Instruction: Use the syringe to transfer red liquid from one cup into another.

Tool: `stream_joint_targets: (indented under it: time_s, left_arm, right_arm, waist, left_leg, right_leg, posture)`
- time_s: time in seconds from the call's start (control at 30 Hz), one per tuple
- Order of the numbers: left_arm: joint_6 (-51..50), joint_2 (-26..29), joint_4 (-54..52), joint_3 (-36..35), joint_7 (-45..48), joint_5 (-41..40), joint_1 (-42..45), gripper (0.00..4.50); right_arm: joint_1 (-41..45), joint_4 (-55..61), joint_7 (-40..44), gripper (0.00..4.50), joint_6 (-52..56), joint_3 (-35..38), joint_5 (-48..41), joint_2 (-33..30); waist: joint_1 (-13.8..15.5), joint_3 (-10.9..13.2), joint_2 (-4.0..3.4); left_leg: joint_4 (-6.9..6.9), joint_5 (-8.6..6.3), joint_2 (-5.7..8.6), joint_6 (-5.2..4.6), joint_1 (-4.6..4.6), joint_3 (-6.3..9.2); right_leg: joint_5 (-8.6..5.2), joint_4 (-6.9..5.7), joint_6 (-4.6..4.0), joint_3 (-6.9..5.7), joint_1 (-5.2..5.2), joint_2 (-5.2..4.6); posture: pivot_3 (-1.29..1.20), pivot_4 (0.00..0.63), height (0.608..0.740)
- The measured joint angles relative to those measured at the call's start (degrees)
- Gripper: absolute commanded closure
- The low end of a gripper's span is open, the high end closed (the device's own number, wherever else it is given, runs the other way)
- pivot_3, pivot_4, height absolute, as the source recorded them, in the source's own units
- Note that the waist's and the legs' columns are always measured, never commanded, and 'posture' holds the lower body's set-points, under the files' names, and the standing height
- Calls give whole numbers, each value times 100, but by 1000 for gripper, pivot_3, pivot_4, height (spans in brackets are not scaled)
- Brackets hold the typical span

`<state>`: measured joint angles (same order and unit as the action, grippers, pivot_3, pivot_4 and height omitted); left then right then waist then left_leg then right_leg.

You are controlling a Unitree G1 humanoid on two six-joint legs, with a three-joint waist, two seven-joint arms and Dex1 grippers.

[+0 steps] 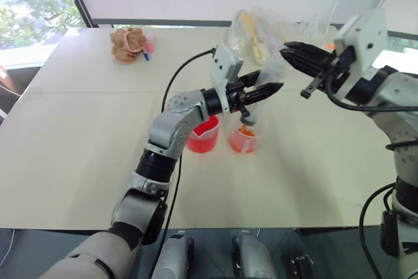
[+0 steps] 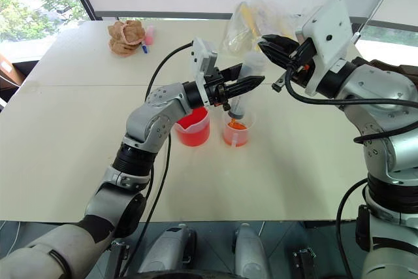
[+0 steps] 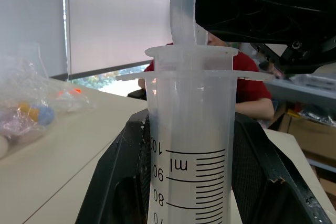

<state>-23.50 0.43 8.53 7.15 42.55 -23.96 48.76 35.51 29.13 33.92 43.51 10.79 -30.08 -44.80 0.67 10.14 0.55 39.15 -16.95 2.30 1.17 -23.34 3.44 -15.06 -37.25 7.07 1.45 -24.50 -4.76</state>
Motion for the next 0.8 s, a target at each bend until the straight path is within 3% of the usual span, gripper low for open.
stream_joint_targets:
  time_s: [0.17, 0.37, 0.6, 0.73, 0.8]
  left_arm:
    - [11, -79, -29, -250, -186, -54, 58, 3076]
    - [16, -121, -210, -744, -266, -560, 713, 3076]
    - [-740, 356, -80, -1295, -665, -1120, 1363, 3076]
    - [-2214, 1660, 768, -1701, -1318, -1204, 2582, 3076]
    - [-3035, 2342, 1178, -1582, -1434, -1025, 2976, 3076]
  right_arm:
    - [-134, 89, 120, 976, 73, -14, -204, -94]
    - [-595, 222, 533, 976, 1121, 1098, -1907, -400]
    - [-645, 53, 223, 976, 1268, 2051, -2542, -611]
    - [-840, -87, 380, 976, 1224, 2049, -2646, -720]
    - [-848, -121, 561, 976, 1198, 1969, -2739, -774]
  waist:
    - [-2, 1, 3]
    - [16, 2, 3]
    - [-16, 0, 0]
    - [-97, 1, -1]
    - [-150, 0, -1]
  left_leg:
    - [0, 0, -1, 0, 0, 1]
    - [2, -5, 2, -9, -4, 2]
    - [2, -5, -2, -10, 8, -2]
    - [2, -5, 5, -10, 13, -1]
    - [-2, -5, 7, -10, 16, -1]
  right_leg:
    - [0, 0, 0, -1, 2, 2]
    - [0, 11, 0, -2, 7, -3]
    - [1, -3, -1, 0, 10, 10]
    - [2, -11, -1, 0, 11, 16]
    - [1, -8, -1, 0, 12, 17]
  posture:
    - [0, 150, 740]
    - [0, 150, 740]
    - [0, 150, 740]
    - [0, 150, 740]
    - [0, 150, 740]
